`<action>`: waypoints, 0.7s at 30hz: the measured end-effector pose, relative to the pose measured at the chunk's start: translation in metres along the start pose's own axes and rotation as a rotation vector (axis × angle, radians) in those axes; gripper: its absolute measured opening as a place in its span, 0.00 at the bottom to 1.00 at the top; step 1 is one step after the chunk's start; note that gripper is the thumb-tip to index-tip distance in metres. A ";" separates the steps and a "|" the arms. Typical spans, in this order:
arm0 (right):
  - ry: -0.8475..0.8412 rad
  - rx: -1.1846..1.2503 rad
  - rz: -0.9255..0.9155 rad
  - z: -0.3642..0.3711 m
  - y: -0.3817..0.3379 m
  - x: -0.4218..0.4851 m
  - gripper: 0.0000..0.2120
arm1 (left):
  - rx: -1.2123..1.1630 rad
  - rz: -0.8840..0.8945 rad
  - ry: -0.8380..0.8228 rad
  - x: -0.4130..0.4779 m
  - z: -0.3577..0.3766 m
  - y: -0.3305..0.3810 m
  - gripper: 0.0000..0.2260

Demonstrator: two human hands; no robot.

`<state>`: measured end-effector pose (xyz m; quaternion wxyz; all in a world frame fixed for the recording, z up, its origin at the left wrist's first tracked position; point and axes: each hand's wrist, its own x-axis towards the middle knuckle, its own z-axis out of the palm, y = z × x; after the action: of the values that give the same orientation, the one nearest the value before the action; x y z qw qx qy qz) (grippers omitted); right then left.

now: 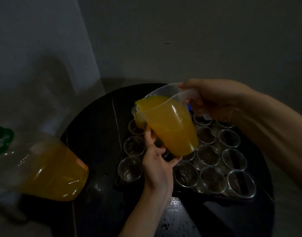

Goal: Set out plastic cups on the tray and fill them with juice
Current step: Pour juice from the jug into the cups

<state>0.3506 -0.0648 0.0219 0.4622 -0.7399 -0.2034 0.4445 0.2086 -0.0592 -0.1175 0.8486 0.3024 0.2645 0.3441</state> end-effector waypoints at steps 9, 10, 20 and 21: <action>-0.042 -0.075 0.027 -0.002 -0.004 0.002 0.12 | -0.012 -0.007 0.007 -0.001 0.004 0.000 0.36; -0.043 -0.085 0.030 -0.002 -0.004 0.002 0.12 | -0.014 -0.007 0.009 -0.001 0.004 0.000 0.36; -0.044 -0.100 0.040 -0.001 -0.005 0.001 0.12 | -0.014 -0.010 0.026 -0.004 0.005 -0.002 0.35; -0.041 -0.098 0.041 -0.001 -0.005 0.000 0.12 | -0.014 -0.011 0.028 -0.004 0.005 -0.003 0.35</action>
<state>0.3520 -0.0632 0.0267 0.4121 -0.7563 -0.2192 0.4585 0.2103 -0.0655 -0.1152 0.8488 0.2900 0.2756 0.3457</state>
